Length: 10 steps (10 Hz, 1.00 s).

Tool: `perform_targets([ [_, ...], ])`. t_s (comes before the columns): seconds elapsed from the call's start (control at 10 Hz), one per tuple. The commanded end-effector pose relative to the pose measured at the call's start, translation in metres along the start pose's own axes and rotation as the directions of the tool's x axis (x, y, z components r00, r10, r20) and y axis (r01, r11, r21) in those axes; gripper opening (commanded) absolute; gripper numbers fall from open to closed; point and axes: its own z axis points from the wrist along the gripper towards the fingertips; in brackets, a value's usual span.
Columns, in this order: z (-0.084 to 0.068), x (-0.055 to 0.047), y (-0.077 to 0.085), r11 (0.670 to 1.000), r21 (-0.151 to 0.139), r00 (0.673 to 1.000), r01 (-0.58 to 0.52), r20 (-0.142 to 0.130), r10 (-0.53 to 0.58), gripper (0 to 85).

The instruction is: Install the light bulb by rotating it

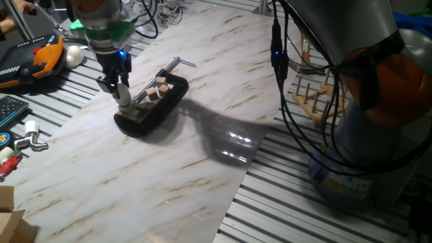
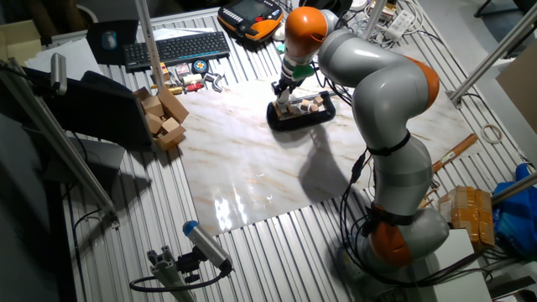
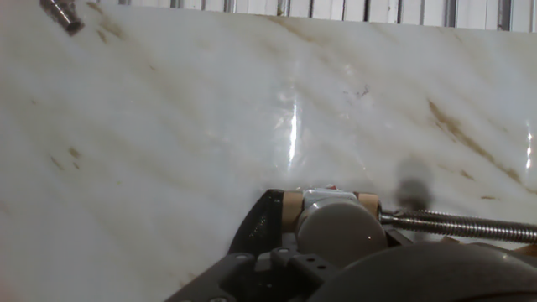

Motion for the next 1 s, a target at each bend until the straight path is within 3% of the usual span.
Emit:
perform_targets([
  [0.0, 0.0003, 0.0003, 0.0001, 1.0, -0.001, 1.0, -0.01, -0.002, 0.01, 0.0],
  [0.2, 0.0004, 0.0003, 0.0001, 0.997, -0.009, 0.997, -0.076, -0.005, 0.076, 0.0],
  [0.9, -0.0004, -0.0001, 0.0005, 0.976, 0.02, 0.976, -0.215, -0.018, 0.216, 0.0],
])
